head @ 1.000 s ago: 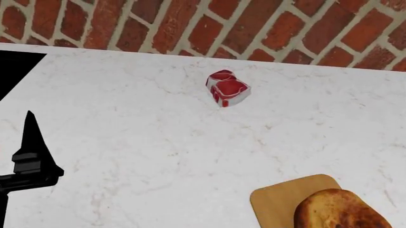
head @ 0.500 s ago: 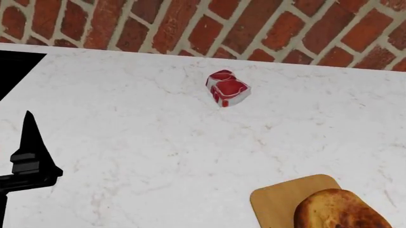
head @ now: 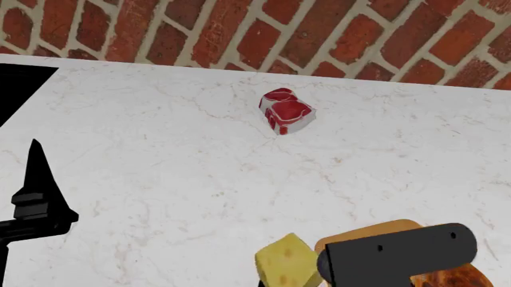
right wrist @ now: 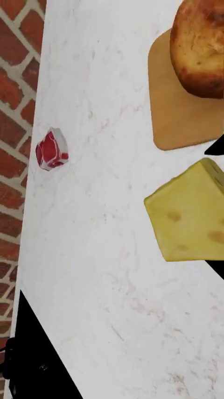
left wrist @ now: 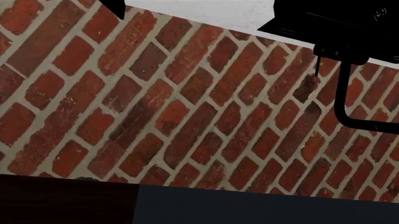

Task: Pick up the wedge of cheese and place it on the slice of bread to prepare a simple cheese on bread dish.

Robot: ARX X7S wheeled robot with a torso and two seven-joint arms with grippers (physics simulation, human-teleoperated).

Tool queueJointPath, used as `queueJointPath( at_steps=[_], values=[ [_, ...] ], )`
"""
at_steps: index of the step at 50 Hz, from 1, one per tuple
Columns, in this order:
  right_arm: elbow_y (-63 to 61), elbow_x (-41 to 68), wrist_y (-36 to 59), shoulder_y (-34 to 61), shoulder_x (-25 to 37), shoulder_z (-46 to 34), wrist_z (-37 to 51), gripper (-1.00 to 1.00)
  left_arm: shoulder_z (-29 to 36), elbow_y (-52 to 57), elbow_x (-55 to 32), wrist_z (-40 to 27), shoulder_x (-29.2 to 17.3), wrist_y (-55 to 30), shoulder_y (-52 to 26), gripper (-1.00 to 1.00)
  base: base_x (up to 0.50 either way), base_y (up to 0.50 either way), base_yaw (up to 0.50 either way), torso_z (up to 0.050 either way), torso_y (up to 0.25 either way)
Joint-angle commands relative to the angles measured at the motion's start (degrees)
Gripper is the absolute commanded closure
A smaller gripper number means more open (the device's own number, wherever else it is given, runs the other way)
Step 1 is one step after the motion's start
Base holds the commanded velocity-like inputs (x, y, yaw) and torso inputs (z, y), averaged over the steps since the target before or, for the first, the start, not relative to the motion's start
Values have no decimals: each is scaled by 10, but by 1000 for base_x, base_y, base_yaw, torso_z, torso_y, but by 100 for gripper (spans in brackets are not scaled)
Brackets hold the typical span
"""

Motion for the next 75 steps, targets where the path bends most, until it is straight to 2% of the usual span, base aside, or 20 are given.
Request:
queueJointPath(
  at_steps=[1,16,34,36,40,41,49,61,65,75],
  values=[
    [14,62,-34,74,98,44,8,100,3,0,-1,-1,-2,-1,-2,-100,0,0,0,0,0],
    [96,120,-65,112,198,105,-26,100,4,-1,-3,-4,-5,4,0,-100,0,0,0,0,1],
    [168,190,-95,190,265,62,-6,100,6,0,-5,-9,-7,3,-1,-100,0,0,0,0,0],
    [180,212,-113,194,278,34,19,100,7,0,-4,-9,-7,3,-1,-100,0,0,0,0,0],
    [194,208,-135,178,283,37,6,100,6,0,-6,-10,-7,5,0,-100,0,0,0,0,0],
    [192,202,-165,161,287,45,17,100,5,0,-6,-10,-7,7,0,-100,0,0,0,0,0],
    [211,233,-161,156,282,20,-8,100,7,-2,-9,-8,-9,9,-1,-100,0,0,0,0,0],
    [305,233,-84,243,228,-98,5,100,7,-1,-10,-10,-10,13,1,-100,0,0,0,0,1],
    [313,236,-85,269,213,-135,23,100,7,0,-12,-9,-10,16,2,-100,0,0,0,0,0],
    [315,242,-96,299,233,-212,22,100,8,-2,-14,-9,-11,18,1,-100,0,0,0,0,0]
  ],
)
